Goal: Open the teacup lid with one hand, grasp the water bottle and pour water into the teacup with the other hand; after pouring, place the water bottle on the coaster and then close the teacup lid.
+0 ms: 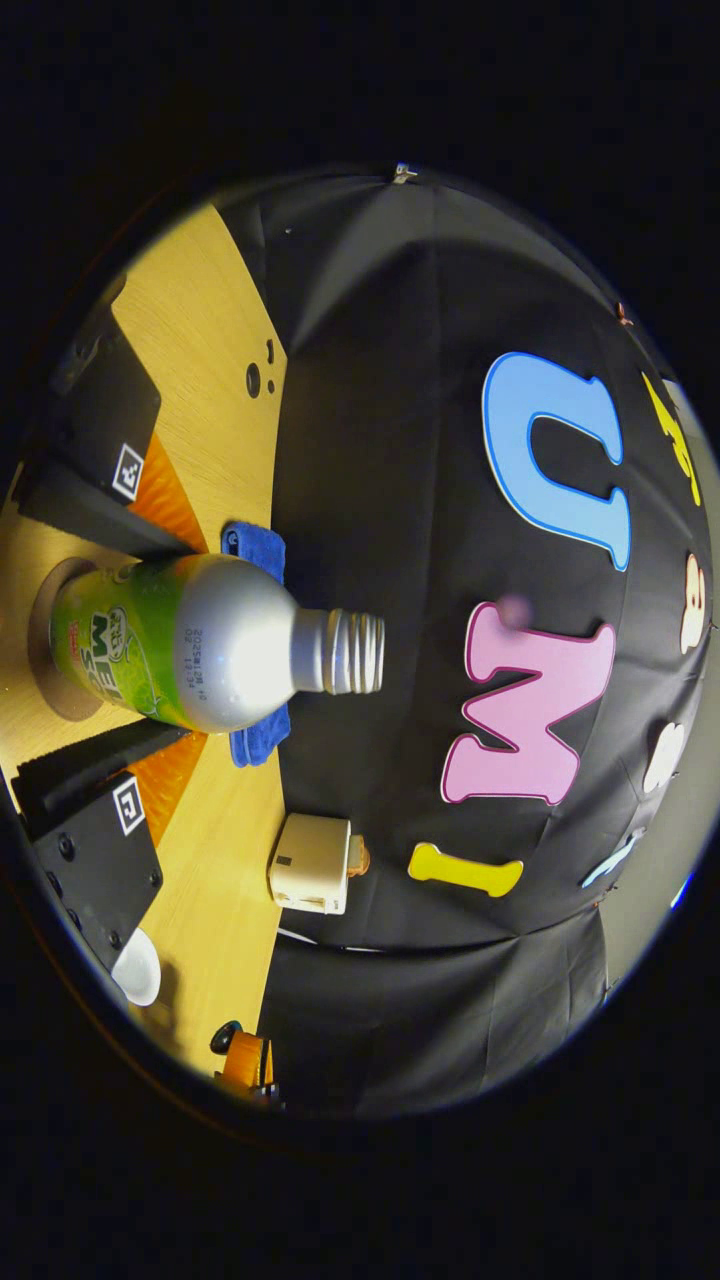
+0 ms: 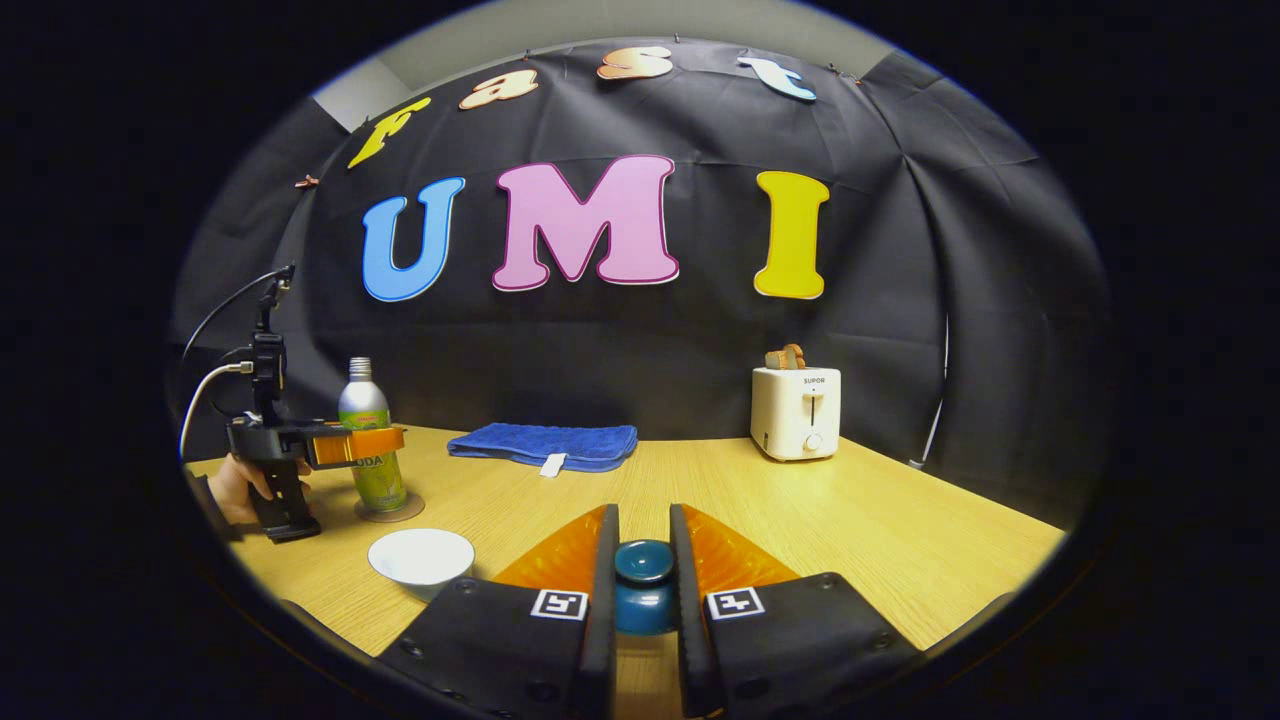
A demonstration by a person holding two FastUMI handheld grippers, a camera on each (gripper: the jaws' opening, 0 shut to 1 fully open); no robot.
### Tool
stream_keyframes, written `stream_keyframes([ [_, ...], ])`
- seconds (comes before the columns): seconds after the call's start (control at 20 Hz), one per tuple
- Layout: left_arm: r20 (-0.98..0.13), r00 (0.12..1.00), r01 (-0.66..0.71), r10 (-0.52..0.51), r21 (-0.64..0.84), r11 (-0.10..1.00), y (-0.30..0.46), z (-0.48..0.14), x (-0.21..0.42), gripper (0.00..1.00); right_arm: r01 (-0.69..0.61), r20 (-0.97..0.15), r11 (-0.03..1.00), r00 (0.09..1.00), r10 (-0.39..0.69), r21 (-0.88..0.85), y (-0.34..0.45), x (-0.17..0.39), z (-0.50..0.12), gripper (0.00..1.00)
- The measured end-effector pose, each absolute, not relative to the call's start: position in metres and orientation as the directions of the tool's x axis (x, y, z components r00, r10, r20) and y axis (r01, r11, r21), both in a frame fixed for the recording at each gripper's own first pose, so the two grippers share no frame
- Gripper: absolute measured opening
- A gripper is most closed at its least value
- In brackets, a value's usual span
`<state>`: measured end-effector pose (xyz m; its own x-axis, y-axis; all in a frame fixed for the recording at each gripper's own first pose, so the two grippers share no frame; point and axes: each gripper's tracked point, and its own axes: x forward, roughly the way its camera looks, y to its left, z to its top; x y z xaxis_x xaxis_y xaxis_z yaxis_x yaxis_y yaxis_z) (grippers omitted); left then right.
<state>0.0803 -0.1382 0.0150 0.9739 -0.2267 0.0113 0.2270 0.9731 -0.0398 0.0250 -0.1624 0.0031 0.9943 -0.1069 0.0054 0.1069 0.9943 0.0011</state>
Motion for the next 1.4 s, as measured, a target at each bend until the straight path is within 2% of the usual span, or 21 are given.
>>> stream_keyframes([
  [0.05,-0.006,0.973,0.231,-0.232,-0.038,0.972,-0.138,0.012,0.076,0.91,0.107,0.005,0.994,0.994,-0.107,0.001,-0.162,0.025,0.003,0.28],
  [0.15,-0.037,0.964,0.262,-0.263,-0.027,0.965,-0.138,0.008,0.056,0.96,0.107,0.006,0.994,0.994,-0.107,0.001,-0.162,0.025,0.003,0.28],
  [0.4,-0.023,0.953,0.302,-0.302,-0.019,0.953,-0.13,0.012,0.004,0.96,0.115,0.006,0.993,0.993,-0.115,0.0,-0.164,0.025,0.003,0.29],
  [0.6,0.018,0.973,0.231,-0.231,-0.019,0.973,-0.112,0.016,-0.024,0.96,0.144,0.007,0.99,0.99,-0.144,0.0,-0.167,0.021,0.003,0.28],
  [0.8,0.04,0.983,0.177,-0.177,0.018,0.984,-0.101,0.009,-0.039,0.96,0.128,0.008,0.992,0.992,-0.128,0.0,-0.149,0.018,0.004,0.28],
  [0.95,0.006,0.984,0.179,-0.179,0.02,0.984,-0.101,-0.004,-0.042,0.96,0.062,-0.005,0.997,0.998,-0.063,-0.036,-0.118,0.026,0.001,0.28],
  [1.1,0.059,0.981,0.182,-0.182,0.013,0.983,-0.099,0.007,-0.044,0.96,-0.043,-0.001,0.999,0.999,0.043,-0.019,-0.071,0.034,0.002,0.29],
  [1.4,0.058,0.982,0.178,-0.178,0.011,0.984,-0.098,0.003,-0.043,0.96,-0.187,-0.024,0.982,0.982,0.187,0.001,-0.006,0.049,-0.006,0.29],
])
